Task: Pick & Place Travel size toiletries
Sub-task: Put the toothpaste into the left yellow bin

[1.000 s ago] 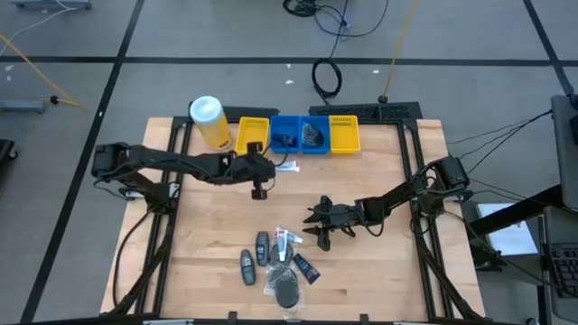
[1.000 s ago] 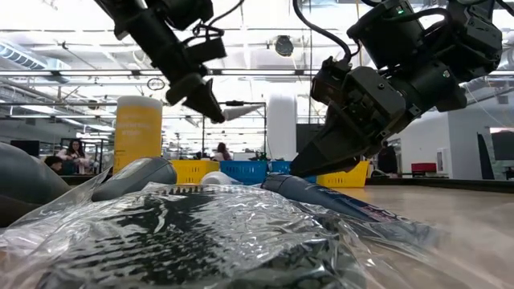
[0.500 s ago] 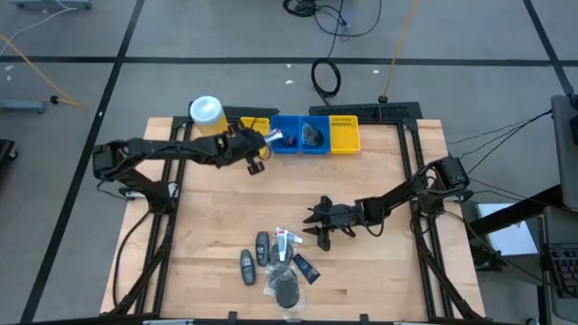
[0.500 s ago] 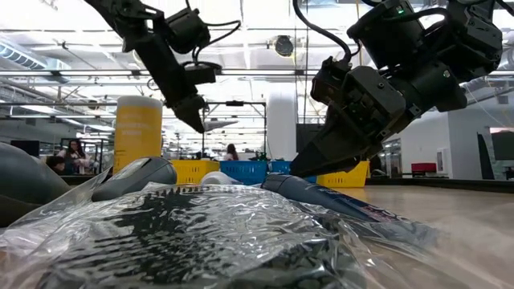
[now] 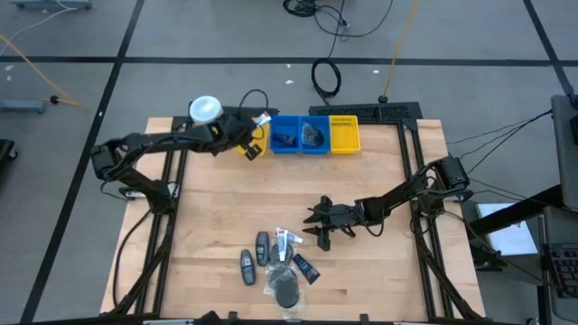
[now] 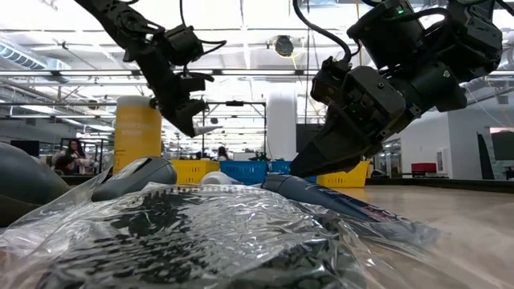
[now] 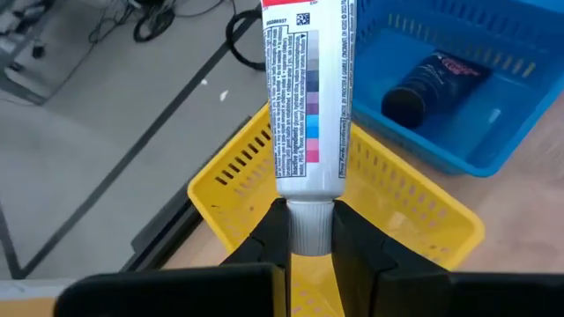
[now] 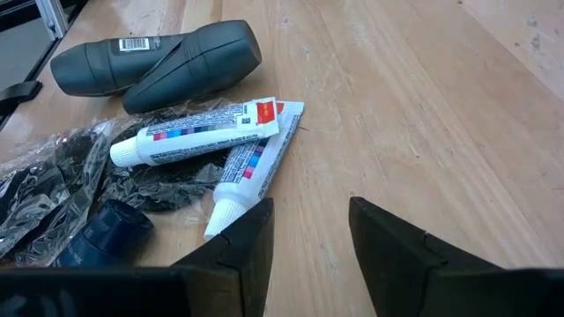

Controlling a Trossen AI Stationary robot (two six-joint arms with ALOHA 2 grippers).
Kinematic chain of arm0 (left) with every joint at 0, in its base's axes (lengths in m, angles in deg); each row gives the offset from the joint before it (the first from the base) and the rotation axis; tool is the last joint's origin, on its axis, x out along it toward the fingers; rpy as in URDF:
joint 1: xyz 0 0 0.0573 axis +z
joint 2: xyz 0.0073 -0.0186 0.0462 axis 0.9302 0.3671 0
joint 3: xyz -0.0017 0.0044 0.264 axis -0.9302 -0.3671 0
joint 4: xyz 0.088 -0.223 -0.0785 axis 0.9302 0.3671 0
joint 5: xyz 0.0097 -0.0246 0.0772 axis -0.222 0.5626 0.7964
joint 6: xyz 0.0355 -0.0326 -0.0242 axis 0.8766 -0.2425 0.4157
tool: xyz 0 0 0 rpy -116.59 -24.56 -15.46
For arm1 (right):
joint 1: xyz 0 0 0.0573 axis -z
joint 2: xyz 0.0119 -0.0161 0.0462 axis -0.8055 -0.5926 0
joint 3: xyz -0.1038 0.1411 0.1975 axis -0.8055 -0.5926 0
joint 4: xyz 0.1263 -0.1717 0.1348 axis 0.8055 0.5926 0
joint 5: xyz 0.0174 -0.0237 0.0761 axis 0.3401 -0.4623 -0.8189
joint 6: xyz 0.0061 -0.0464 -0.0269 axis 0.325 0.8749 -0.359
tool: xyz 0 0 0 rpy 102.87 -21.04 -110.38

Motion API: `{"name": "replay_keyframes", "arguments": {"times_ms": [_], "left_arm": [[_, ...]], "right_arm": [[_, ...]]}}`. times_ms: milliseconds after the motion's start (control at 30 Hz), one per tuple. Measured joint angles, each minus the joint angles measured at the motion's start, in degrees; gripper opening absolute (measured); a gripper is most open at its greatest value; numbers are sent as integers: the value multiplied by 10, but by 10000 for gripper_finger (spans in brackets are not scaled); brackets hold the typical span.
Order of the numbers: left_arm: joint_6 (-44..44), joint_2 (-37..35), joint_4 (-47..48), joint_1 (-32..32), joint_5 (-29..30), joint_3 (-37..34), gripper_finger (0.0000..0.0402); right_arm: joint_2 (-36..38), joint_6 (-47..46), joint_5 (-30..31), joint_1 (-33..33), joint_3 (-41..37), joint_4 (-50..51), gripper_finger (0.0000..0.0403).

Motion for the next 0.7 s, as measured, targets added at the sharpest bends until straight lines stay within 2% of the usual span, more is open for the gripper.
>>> {"name": "replay_keyframes", "arguments": {"times_ms": [233, 467, 700], "left_arm": [[-29, 2, 2, 19, -8, 0, 50], [-35, 2, 2, 19, -36, 0, 41], [-46, 2, 2, 19, -36, 0, 58]], "right_arm": [[0, 0, 0, 0, 0, 0, 141], [0, 0, 0, 0, 0, 0, 141], [0, 0, 0, 0, 0, 0, 141]]}}
